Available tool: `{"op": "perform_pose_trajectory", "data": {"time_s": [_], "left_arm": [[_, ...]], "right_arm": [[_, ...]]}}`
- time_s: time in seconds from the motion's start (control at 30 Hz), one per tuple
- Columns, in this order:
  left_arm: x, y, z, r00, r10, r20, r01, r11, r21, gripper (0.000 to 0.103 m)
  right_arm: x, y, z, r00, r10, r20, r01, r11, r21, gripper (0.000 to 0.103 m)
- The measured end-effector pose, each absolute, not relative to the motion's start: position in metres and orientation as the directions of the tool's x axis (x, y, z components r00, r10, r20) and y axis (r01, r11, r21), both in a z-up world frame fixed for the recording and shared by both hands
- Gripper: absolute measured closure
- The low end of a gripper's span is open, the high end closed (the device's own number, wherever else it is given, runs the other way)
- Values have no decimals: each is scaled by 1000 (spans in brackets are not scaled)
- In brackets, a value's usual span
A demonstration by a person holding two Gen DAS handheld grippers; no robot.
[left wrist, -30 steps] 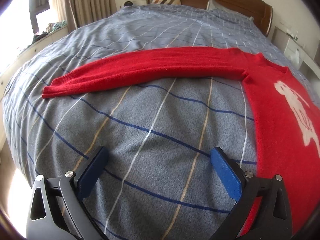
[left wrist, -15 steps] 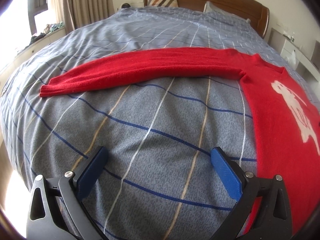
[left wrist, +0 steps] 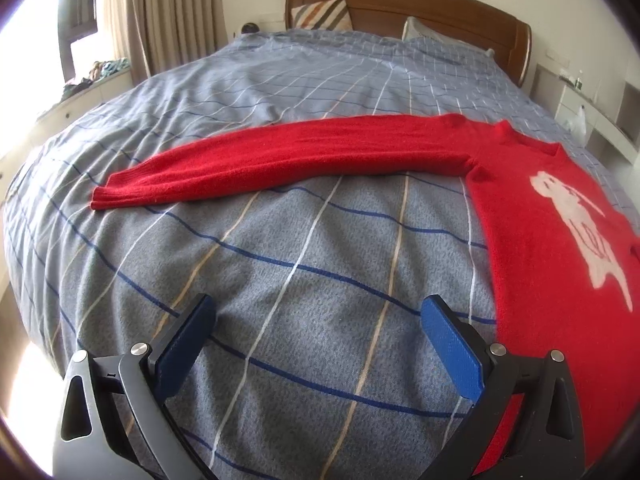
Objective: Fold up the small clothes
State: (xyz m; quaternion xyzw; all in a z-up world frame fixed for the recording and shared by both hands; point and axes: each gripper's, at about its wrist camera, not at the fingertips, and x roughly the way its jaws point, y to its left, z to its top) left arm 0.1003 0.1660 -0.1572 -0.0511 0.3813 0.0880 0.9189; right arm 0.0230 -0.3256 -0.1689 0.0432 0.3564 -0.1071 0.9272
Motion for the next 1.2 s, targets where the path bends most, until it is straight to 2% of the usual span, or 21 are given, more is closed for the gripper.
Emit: {"op": "perform_pose_trajectory", "data": {"time_s": [0.27, 0.57, 0.67, 0.77, 0.9, 1.0, 1.2], "left_arm": [[96, 163, -146, 731, 175, -660, -218, 976, 18, 0], [98, 169, -147, 731, 156, -665, -224, 974, -18, 0], [100, 174, -147, 727, 154, -669, -234, 972, -30, 0], [99, 178, -146, 726, 155, -669, -248, 968, -44, 0], [96, 185, -147, 722, 146, -676, -263, 962, -73, 0], [97, 190, -148, 717, 142, -682, -276, 957, -91, 0], [99, 189, -152, 702, 149, -697, -286, 955, -84, 0]], "right_arm": [[22, -326, -168, 725, -155, -671, 230, 973, 24, 26], [18, -382, -143, 740, 35, -671, 285, 888, 360, 27], [25, -427, -130, 771, 65, -633, 346, 792, 503, 27], [35, -478, -142, 792, 146, -593, 405, 600, 690, 28], [23, -526, -157, 866, 95, -491, 439, 326, 837, 41], [14, -540, -166, 895, 50, -444, 428, 186, 884, 41], [26, -552, -167, 880, -22, -474, 473, 130, 872, 42]]}}
